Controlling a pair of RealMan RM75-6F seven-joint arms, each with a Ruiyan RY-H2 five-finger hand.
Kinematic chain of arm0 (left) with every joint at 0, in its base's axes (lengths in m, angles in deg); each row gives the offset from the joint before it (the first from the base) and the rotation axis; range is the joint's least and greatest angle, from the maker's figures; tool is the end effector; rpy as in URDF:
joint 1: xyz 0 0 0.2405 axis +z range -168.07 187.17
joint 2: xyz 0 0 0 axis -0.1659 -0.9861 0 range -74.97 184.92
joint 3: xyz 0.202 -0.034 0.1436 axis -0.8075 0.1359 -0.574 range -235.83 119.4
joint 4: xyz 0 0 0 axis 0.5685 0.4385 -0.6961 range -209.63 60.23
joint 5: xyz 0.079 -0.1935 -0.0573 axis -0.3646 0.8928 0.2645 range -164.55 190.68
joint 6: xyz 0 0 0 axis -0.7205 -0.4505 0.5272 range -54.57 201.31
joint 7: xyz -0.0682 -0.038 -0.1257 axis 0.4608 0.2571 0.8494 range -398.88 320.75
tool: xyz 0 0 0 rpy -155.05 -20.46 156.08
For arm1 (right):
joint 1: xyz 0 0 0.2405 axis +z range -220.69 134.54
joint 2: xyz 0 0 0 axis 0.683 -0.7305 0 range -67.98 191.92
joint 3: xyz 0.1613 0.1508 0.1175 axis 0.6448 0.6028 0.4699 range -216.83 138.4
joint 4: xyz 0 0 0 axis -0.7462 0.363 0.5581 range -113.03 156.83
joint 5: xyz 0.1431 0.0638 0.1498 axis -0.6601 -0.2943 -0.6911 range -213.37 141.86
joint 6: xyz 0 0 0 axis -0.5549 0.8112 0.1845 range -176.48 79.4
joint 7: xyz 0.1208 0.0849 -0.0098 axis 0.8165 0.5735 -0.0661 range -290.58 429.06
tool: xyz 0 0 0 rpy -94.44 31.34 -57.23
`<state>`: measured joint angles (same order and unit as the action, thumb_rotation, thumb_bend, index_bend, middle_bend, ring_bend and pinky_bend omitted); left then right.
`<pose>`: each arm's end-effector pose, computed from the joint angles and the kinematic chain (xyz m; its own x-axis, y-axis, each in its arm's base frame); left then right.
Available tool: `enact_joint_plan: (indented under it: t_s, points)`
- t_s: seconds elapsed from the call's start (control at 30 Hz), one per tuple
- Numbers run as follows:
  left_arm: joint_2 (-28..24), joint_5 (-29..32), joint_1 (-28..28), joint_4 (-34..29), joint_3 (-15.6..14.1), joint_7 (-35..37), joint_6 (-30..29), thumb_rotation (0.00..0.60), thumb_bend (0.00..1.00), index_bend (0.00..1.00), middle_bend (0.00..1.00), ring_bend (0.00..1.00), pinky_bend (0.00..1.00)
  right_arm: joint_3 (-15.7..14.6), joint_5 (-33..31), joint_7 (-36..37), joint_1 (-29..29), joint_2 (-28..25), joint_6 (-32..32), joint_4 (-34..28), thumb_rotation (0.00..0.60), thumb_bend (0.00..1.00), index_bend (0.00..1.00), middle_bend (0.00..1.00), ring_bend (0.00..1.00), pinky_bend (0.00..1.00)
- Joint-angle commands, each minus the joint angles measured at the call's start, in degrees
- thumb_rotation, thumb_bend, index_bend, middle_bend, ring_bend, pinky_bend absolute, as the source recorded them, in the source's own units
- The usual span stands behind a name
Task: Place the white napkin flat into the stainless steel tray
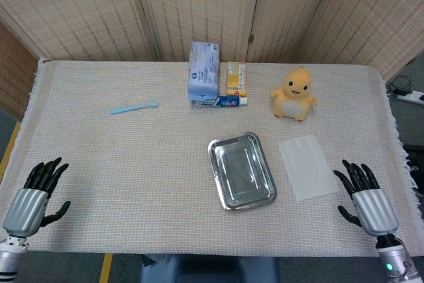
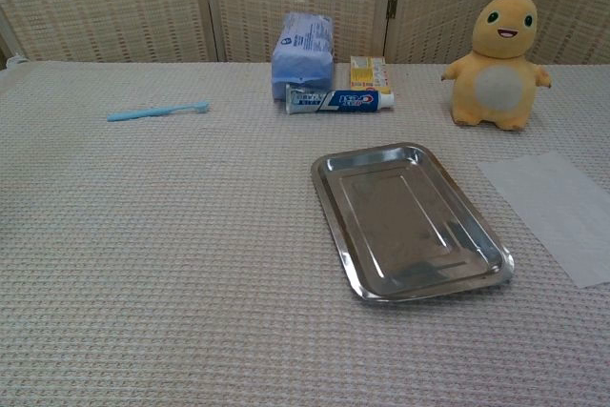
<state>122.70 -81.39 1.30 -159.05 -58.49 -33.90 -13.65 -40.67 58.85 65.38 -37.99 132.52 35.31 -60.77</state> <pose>-0.3023 0.1915 0.1310 0.3948 0.0070 0.9187 0.9000 -0.2040 -0.3852 -0.3176 -0.1696 0.1074 0.5227 -0.0797 0.8488 -0.8464 -0.1679 0.5055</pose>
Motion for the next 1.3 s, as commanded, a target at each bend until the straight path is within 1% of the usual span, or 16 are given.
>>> enact_joint_plan:
  t_s: [0.03,0.13,0.33,0.5,0.7,0.77,0.93,1.1,1.3]
  points:
    - [-0.01,0.17,-0.12,-0.07,-0.20,-0.72,0.64,0.600,0.39,0.00,0.00,0.00,0.00,-2.81,3.38,6.45,1.15,3.30,-1.56,7.73,0.600,0.49,0.23,0.00,0.00,0.00]
    - [-0.16,0.91,-0.16,-0.45,-0.17,-1.02,1.28,0.600,0.39,0.00,0.00,0.00,0.00,-3.82,4.15,9.95,1.24,5.35,-1.82,12.47,0.600,0.51,0.24,0.00,0.00,0.00]
    - [-0.42,0.94,-0.21,-0.99,-0.33,-1.61,1.53,0.600,0.39,0.00,0.00,0.00,0.00,-4.16,3.69,11.10,0.06,8.85,-0.56,19.89,0.600,0.51,0.25,0.00,0.00,0.00]
    - [-0.63,1.42,-0.27,-1.55,-0.45,-2.18,2.19,0.600,0.39,0.00,0.00,0.00,0.00,-4.86,3.17,13.34,-0.53,10.59,-1.01,24.41,0.600,0.51,0.15,0.00,0.00,0.00]
    - [-0.64,1.41,-0.30,-1.72,-0.46,-2.57,2.19,0.600,0.39,0.00,0.00,0.00,0.00,-4.14,2.00,16.23,-0.45,12.86,-1.15,28.81,0.600,0.51,0.13,0.00,0.00,0.00]
    - [-0.62,1.43,-0.31,-1.71,-0.43,-2.53,2.16,0.600,0.39,0.00,0.00,0.00,0.00,-3.99,1.70,17.10,-0.02,13.22,-1.91,29.64,0.600,0.51,0.13,0.00,0.00,0.00]
    - [-0.60,1.36,-0.39,-1.74,-0.40,-2.42,2.14,0.600,0.39,0.00,0.00,0.00,0.00,-3.69,0.87,17.44,2.19,13.79,-6.09,30.53,0.600,0.50,0.13,0.00,0.00,0.00]
    - [-0.62,1.52,-0.46,-1.60,-0.35,-2.27,2.26,0.600,0.39,0.00,0.00,0.00,0.00,-3.69,0.36,16.12,4.18,13.38,-9.72,29.10,0.600,0.51,0.13,0.00,0.00,0.00]
    - [-0.61,1.92,-0.62,-1.33,-0.20,-1.93,2.60,0.600,0.39,0.00,0.00,0.00,0.00,-3.43,0.03,12.88,6.29,11.03,-12.39,25.46,0.600,0.49,0.09,0.00,0.00,0.00]
